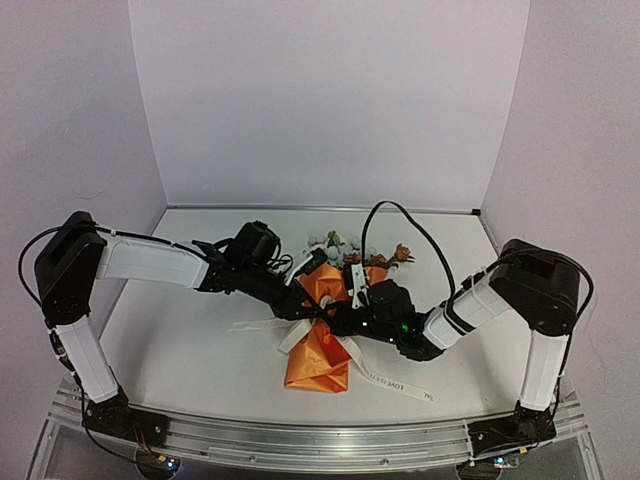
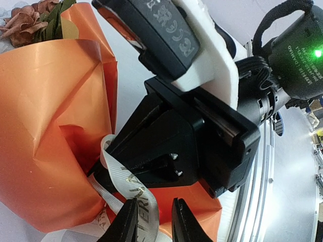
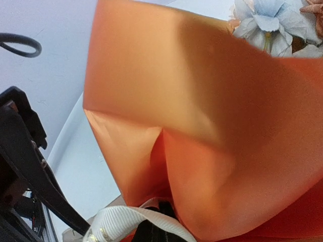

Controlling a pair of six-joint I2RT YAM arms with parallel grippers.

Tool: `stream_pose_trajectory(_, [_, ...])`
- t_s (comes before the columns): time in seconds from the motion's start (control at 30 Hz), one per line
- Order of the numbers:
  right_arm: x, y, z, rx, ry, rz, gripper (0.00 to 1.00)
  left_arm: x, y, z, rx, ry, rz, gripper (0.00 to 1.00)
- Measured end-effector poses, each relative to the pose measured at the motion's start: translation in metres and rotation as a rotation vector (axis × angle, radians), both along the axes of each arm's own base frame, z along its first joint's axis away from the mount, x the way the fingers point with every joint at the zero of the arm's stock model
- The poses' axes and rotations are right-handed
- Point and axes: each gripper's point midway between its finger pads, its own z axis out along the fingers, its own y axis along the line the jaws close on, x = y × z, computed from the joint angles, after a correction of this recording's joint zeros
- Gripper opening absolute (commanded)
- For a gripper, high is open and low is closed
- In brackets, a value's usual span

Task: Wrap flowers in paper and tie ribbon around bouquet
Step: Tie the half-tied ribbon around the folded bouquet.

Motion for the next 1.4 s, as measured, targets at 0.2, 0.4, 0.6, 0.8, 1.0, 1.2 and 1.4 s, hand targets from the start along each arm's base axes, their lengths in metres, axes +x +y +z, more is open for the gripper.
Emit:
stream_pose_trajectory(0.2, [-0.003, 0.004, -0.002, -0.028, -0.040, 0.046, 0.00, 0.002, 0.002, 0.002, -0.014, 0.032, 0.010, 0.19])
stream_pose_trajectory(0.4, [-0.004, 0.006, 0.000, -0.038, -0.070, 0.067, 0.00, 0.006, 0.003, 0.005, -0.028, 0.041, 0.019, 0.07])
stream_pose_trajectory(0.6, [-0.009, 0.008, 0.002, -0.049, -0.091, 0.084, 0.00, 0.009, 0.003, 0.008, -0.038, 0.034, 0.027, 0.01])
stream_pose_trajectory(0.8, [-0.020, 0.012, 0.011, -0.052, -0.130, 0.110, 0.00, 0.009, 0.004, 0.013, -0.047, 0.030, 0.039, 0.00])
stream_pose_trajectory(1.0, [-0.022, 0.014, 0.013, -0.060, -0.150, 0.115, 0.00, 0.010, 0.005, 0.017, -0.065, 0.017, 0.043, 0.00])
stream_pose_trajectory(1.2, [-0.019, 0.012, 0.013, -0.073, -0.168, 0.107, 0.00, 0.008, 0.008, 0.014, -0.066, 0.019, 0.046, 0.00])
stream_pose_trajectory(1.4, [-0.016, 0.017, 0.021, -0.065, -0.189, 0.105, 0.00, 0.002, 0.015, 0.012, -0.065, 0.026, 0.053, 0.00])
